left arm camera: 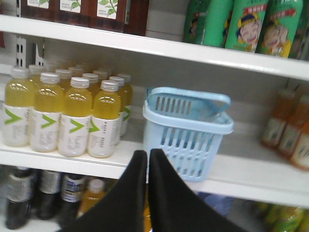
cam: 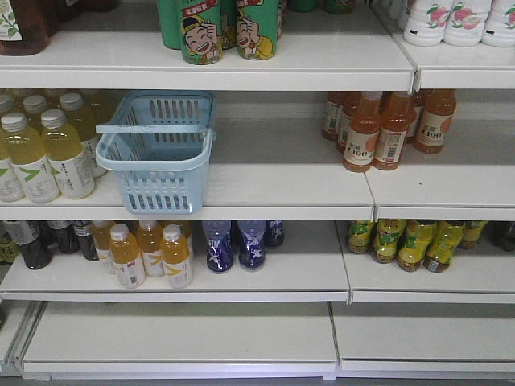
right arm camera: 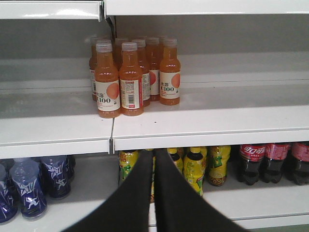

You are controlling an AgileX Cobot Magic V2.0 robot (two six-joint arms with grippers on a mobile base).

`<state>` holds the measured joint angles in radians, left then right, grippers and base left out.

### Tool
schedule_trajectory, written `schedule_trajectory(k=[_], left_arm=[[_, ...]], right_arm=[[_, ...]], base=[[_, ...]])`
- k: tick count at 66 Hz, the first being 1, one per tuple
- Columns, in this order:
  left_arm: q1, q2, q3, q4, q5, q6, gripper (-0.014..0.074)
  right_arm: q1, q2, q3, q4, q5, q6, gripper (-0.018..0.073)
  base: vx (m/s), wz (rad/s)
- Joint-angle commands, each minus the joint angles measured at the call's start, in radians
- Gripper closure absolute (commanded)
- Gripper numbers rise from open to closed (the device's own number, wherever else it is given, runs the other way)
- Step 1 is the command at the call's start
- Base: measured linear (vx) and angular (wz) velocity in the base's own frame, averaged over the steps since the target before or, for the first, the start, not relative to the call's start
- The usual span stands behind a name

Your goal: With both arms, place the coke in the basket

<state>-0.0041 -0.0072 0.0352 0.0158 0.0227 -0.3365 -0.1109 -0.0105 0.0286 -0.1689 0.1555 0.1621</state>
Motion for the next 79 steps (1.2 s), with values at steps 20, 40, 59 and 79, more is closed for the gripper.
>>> schedule_trajectory(k=[20, 40, 59, 79], left_arm=[[-0.003, -0.019, -0.034, -0.673, -0.160, -0.549, 0.0602], [-0.005, -0.017, -0.321, -0.743, -0.172, -0.756, 0.0602], [-0.005, 0.158, -0.617, -0.347, -0.194, -0.764, 0.0602], [-0.131, 0.456, -0.643, 0.028, -0.530, -1.035, 0.0602]], right_arm=[[-0.006, -0.013, 0.006, -0.012, -0.079, -0.009, 0.0561], [-0.006, -0.013, 0.006, -0.012, -0.079, -0.009, 0.0561], [-0.006, -0.013, 0.006, -0.012, -0.079, -0.009, 0.0561], [-0.006, -0.013, 0.006, -0.012, -0.081, -0.009, 0.0561]], base=[[0.00, 0.00], [0.00, 0.00], [0.00, 0.00], [0.00, 0.00]])
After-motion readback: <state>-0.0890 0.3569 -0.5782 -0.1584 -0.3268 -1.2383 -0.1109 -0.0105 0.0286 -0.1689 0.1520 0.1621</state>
